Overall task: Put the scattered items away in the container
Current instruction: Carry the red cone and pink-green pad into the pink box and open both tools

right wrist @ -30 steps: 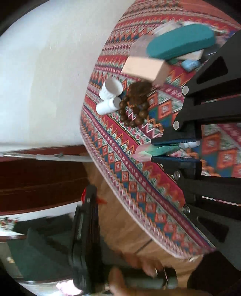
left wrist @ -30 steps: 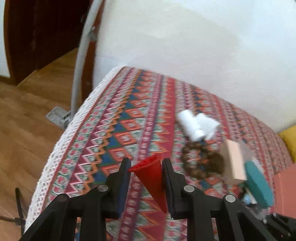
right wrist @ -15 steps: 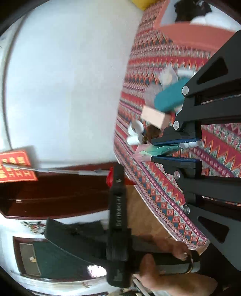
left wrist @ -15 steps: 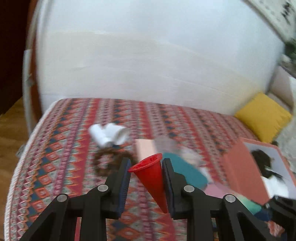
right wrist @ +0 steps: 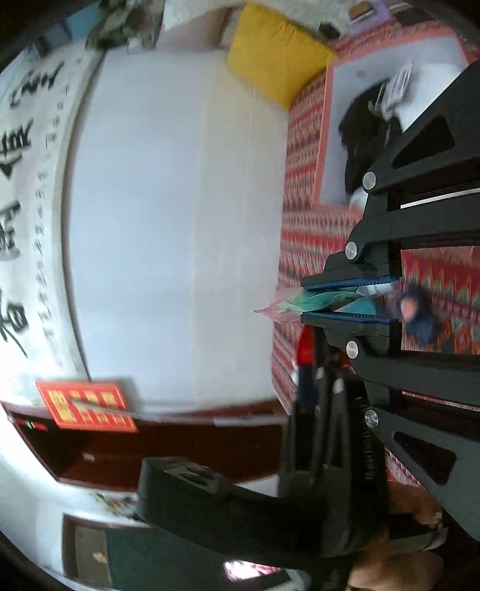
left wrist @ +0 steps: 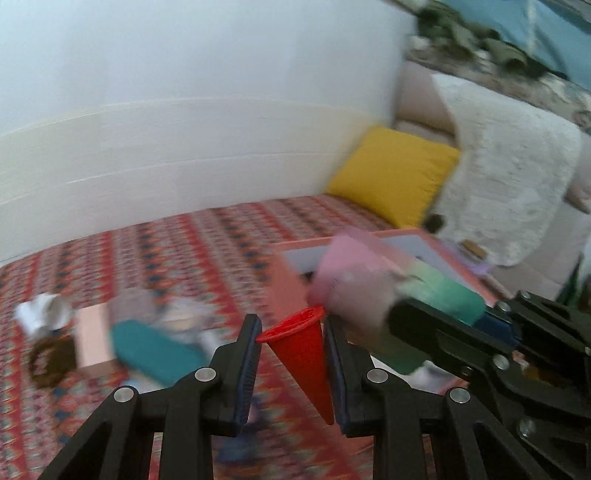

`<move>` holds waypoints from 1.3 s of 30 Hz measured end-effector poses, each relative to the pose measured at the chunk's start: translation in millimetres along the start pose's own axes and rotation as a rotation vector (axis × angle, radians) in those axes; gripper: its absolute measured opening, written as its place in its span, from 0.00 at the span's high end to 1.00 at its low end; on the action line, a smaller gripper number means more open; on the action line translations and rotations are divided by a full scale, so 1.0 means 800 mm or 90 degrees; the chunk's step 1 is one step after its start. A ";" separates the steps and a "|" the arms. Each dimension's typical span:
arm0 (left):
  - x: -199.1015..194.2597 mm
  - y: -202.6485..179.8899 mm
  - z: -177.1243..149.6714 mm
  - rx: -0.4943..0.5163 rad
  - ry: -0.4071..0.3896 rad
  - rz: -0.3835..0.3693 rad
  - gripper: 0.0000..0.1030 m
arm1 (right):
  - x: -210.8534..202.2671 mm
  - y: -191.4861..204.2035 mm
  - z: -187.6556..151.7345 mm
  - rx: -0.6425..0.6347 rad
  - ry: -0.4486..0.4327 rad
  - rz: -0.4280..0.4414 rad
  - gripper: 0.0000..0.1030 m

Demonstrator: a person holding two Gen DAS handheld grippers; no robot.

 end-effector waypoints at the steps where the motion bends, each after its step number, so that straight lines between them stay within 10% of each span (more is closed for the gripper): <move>1: 0.010 -0.018 0.001 0.001 0.003 -0.012 0.73 | -0.011 -0.018 0.005 0.006 -0.006 -0.016 0.88; 12: 0.108 -0.143 -0.020 0.026 0.071 -0.076 0.72 | -0.059 -0.197 0.002 0.075 -0.012 -0.163 0.88; 25: 0.202 -0.162 -0.091 0.044 0.161 -0.062 0.71 | -0.001 -0.298 -0.117 0.159 0.149 -0.220 0.87; 28: 0.211 -0.149 -0.103 0.023 0.180 -0.049 0.46 | 0.009 -0.306 -0.139 0.162 0.189 -0.246 0.73; 32: 0.202 -0.123 -0.092 -0.009 0.154 -0.019 0.27 | 0.006 -0.319 -0.135 0.124 0.179 -0.314 0.27; 39: 0.167 -0.091 -0.060 -0.035 0.107 -0.004 0.22 | 0.018 -0.287 -0.111 0.123 0.146 -0.310 0.22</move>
Point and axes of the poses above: each gripper's, at about its wrist camera, not at the fingertips, and x roughly the way its jaws point, y to its left, z to its top, the point moved 9 cm from there along x, roughly the way its jaws point, and after that the axes turned 13 degrees about -y, right-handed, at the moved point
